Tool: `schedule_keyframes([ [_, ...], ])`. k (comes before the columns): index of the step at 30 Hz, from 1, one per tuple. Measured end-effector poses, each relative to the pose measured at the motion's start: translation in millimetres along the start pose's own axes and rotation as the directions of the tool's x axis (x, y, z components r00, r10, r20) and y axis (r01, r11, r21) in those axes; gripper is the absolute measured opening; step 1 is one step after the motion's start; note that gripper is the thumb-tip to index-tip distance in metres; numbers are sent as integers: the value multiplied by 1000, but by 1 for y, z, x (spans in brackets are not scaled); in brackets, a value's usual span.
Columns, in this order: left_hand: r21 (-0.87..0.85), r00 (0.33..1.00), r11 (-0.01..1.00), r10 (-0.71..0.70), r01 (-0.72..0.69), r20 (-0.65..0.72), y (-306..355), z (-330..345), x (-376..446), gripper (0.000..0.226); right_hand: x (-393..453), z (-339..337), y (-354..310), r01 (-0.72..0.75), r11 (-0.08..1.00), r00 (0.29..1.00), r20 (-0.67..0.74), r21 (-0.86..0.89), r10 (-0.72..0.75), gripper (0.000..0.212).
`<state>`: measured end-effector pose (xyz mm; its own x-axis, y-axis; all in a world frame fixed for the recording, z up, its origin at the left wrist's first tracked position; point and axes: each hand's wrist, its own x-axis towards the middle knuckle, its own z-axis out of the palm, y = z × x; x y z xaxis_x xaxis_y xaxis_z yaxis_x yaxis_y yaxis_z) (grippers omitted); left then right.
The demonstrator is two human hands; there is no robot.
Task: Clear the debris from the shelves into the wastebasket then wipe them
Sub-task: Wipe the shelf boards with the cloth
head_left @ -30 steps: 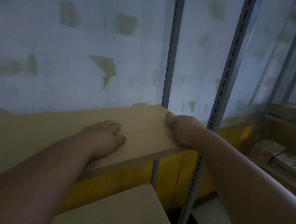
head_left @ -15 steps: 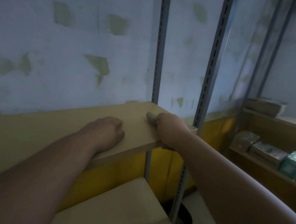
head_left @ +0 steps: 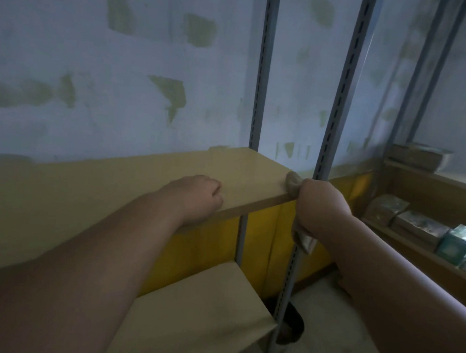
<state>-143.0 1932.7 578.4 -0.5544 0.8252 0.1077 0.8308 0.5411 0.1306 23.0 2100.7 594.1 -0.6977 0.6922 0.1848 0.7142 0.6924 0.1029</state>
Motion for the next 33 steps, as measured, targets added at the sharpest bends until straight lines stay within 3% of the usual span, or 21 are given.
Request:
schedule_keyframes([
  [3,-54,997,996,65,-68,-48,17,-3,-33,43,-29,-1,-6,80,996,995,-56,36,-78,14],
  [6,-255,961,947,137,-198,-239,30,3,-77,37,-55,-1,-18,153,964,978,-174,218,-116,17],
  [8,-366,924,901,85,-231,-374,32,18,-108,34,-77,4,-28,186,859,969,-232,477,-81,24],
  [10,-525,927,836,-55,-161,-372,34,42,-135,31,-102,15,-40,207,662,973,-219,721,-65,28],
  [13,-834,965,549,-238,43,-107,41,91,-165,28,-135,47,-59,182,466,980,-118,866,-162,27],
  [15,-914,952,392,-305,107,-20,45,124,-174,26,-145,74,-67,134,360,969,-46,923,-243,25],
  [17,-971,906,155,-411,183,106,51,148,-177,26,-146,100,-70,131,346,948,-15,929,-318,24],
  [19,-962,849,-161,-454,220,270,60,165,-173,29,-144,128,-70,117,335,923,22,935,-385,21],
  [20,-940,825,-253,-463,228,325,64,174,-170,31,-142,142,-70,118,339,903,41,933,-427,20],
  [22,-926,781,-276,-504,258,368,71,195,-162,32,-139,170,-69,108,314,860,70,943,-506,21],
  [25,-908,709,-258,-566,331,420,73,226,-154,29,-133,200,-61,-110,148,829,173,983,-532,26],
  [26,-903,690,-262,-583,340,429,70,235,-151,25,-129,210,-57,-138,141,822,193,980,-536,27],
  [29,-893,678,-306,-581,330,449,62,258,-144,13,-117,244,-47,-42,299,807,209,953,-553,33],
  [31,-886,708,-326,-535,330,460,54,267,-139,16,-111,255,-47,-89,335,788,272,938,-552,44],
  [33,-897,736,-251,-512,365,443,46,275,-131,14,-106,259,-49,-114,372,799,307,921,-517,53],
])
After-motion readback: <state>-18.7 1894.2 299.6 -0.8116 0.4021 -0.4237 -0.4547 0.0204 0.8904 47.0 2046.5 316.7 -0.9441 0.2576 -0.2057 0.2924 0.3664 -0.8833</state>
